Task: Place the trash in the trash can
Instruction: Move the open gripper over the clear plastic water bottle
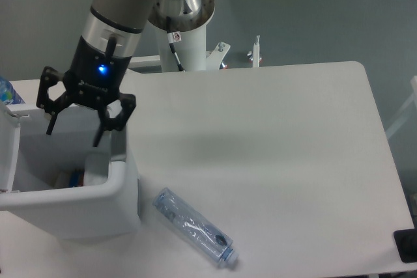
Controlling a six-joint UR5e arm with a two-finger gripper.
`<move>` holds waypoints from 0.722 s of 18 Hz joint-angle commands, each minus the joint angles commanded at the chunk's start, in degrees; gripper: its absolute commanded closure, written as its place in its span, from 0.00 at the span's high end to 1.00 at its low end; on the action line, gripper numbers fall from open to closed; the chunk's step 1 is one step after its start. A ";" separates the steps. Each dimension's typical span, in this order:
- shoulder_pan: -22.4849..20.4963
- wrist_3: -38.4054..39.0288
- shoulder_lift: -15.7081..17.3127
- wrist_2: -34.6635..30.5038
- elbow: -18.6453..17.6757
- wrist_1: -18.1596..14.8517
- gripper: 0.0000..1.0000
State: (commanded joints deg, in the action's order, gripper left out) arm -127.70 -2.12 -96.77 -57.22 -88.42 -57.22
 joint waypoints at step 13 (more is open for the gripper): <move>-8.26 3.35 -7.90 -7.73 5.98 -4.22 1.00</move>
State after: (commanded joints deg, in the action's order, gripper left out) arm -135.97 1.23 -104.67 -64.95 -82.44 -61.43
